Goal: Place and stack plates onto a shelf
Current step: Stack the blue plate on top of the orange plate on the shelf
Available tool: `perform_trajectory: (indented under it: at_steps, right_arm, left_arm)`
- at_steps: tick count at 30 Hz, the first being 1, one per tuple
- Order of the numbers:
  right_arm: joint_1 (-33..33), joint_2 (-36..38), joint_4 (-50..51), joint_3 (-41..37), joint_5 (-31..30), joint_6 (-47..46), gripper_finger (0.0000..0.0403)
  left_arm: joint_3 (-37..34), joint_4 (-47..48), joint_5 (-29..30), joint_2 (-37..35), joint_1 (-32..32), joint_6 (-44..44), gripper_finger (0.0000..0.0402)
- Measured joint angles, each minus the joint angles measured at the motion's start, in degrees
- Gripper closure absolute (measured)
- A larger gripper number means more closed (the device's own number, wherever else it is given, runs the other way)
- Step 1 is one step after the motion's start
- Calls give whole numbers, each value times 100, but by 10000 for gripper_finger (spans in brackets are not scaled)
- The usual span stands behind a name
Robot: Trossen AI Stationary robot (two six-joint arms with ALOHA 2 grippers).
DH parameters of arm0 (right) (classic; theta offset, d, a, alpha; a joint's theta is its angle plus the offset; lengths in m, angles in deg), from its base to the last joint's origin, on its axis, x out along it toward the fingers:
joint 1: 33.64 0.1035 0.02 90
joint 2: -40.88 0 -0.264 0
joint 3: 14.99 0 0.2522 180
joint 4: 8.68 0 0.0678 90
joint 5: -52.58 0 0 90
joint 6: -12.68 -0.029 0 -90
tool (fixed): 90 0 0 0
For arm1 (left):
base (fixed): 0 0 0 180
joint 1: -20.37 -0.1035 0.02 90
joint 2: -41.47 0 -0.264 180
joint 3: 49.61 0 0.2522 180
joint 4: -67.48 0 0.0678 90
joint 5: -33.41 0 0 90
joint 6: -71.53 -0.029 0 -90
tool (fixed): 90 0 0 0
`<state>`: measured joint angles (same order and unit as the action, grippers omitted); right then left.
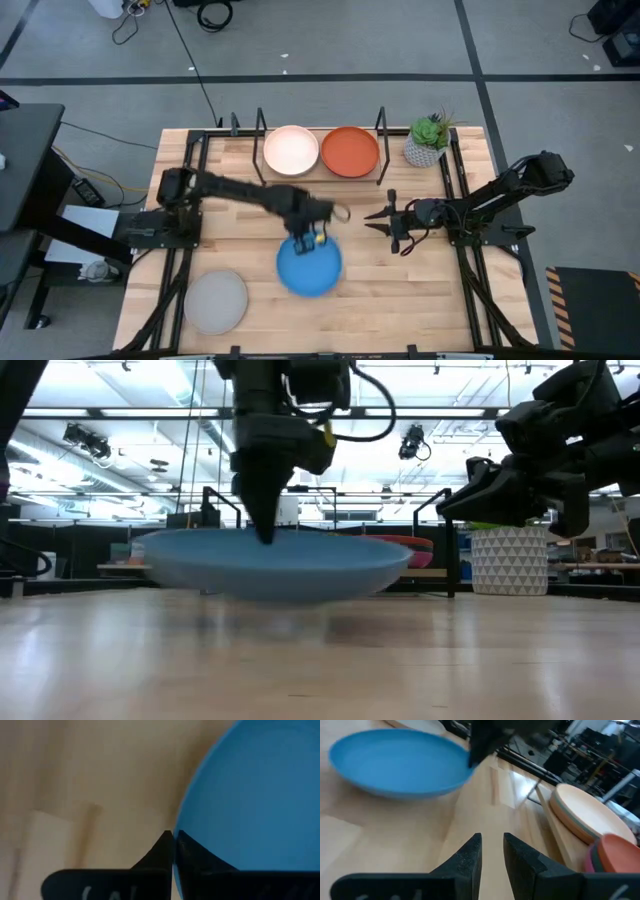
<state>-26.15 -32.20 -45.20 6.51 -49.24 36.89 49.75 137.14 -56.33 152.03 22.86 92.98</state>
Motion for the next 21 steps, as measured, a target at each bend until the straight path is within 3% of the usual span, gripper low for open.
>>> perform_trajectory:
  at_steps: [6, 12, 16, 21]
  right_arm:
    - [0, 14, 90, -2, -489, 3, 317]
    - [0, 52, 29, -2, -523, 13, 317]
    - [0, 52, -20, -2, -522, -7, 317]
    - [0, 52, 116, -2, -509, -319, 317]
  left_arm:
    - [617, 588, -14, -79, -1032, 315, 389]
    - [1549, 1047, -43, -79, -1827, 372, 388]
    - [2072, 1022, -52, -81, -2361, 345, 389]
    - [2219, 766, -47, -79, -3007, 237, 389]
